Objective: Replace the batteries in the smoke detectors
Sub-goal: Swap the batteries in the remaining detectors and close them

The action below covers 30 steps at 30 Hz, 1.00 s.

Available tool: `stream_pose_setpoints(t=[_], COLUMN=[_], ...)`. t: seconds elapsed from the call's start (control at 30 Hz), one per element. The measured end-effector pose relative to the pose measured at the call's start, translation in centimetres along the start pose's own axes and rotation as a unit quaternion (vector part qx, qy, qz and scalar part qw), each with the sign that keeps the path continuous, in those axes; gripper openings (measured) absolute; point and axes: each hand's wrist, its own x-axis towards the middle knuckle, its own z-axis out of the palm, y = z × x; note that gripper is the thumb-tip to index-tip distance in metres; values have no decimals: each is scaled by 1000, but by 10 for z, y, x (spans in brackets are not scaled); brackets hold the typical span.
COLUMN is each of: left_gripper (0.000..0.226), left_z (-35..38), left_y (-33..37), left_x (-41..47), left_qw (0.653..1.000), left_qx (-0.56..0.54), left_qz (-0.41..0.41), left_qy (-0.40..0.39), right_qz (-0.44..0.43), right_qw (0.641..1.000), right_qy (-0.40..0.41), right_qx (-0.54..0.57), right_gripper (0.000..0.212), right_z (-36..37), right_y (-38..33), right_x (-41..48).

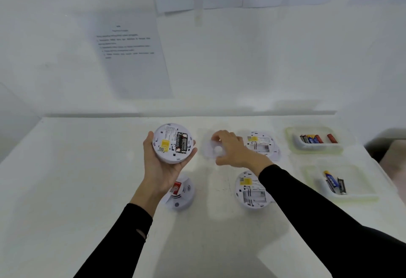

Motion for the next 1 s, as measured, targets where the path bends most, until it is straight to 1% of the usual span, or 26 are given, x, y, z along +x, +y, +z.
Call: stream_pose_setpoints(t=[0.03, 0.1, 0.27, 0.3, 0.33, 0.4, 0.43, 0.47, 0.5, 0.53, 0.57, 0.6, 0.67, 0.7, 0.83, 0.93, 1.0], left_gripper=[66, 65, 66, 66, 65, 65, 66, 67, 67, 66, 64, 61, 59, 60, 61, 60, 57], left_z=[-2, -5, -10, -9, -9, -7, -6, -4, -1, 3, 5, 8, 11, 12, 12, 15, 18], left_y=[2, 4, 5, 5, 4, 1, 0, -2, -4, -6, -8, -10, -13, -14, -16, -18, -20], left_x=[0, 1, 5, 6, 7, 8, 9, 9, 10, 10, 11, 12, 12, 12, 12, 12, 11], left_qw=[1000, 1000, 1000, 999, 999, 999, 999, 999, 999, 999, 999, 999, 998, 997, 995, 994, 993], left_qx=[-2, 0, -15, -18, -20, -22, -22, -21, -20, -17, -12, -6, 0, 3, 36, 56, 80], left_qz=[0, 0, -23, -26, -29, -34, -34, -32, -29, -26, -23, -20, -19, -21, -20, -10, 0], left_qy=[-3, -3, -3, -6, -10, -21, -27, -31, -37, -42, -47, -50, -60, -68, -86, -91, -89], right_qz=[-1, 7, 45, 52, 54, 27, -6, -44, -79, -111, -135, -147, -140, -135, -126, -124, -119], right_qw=[999, 998, 996, 997, 998, 989, 974, 959, 949, 946, 948, 954, 964, 965, 960, 957, 954], right_qy=[-14, -33, -55, -42, -9, 103, 159, 202, 229, 238, 235, 223, 208, 214, 242, 263, 274], right_qx=[-31, -53, -51, -39, -10, 101, 159, 196, 204, 191, 166, 135, 85, 74, 54, 2, -14], right_gripper=[61, 59, 60, 57, 52, 36, 29, 25, 22, 20, 23, 31, 43, 43, 26, 23, 20], right_z=[5, 12, 21, 19, 17, 12, 8, 5, 2, -1, -2, -2, -4, -5, -11, -11, -9], right_y=[-1, -1, 7, 7, 4, -8, -17, -29, -40, -50, -57, -63, -68, -68, -71, -72, -73], right_x=[5, 14, 21, 19, 16, 5, -2, -10, -18, -25, -31, -35, -37, -38, -37, -32, -29])
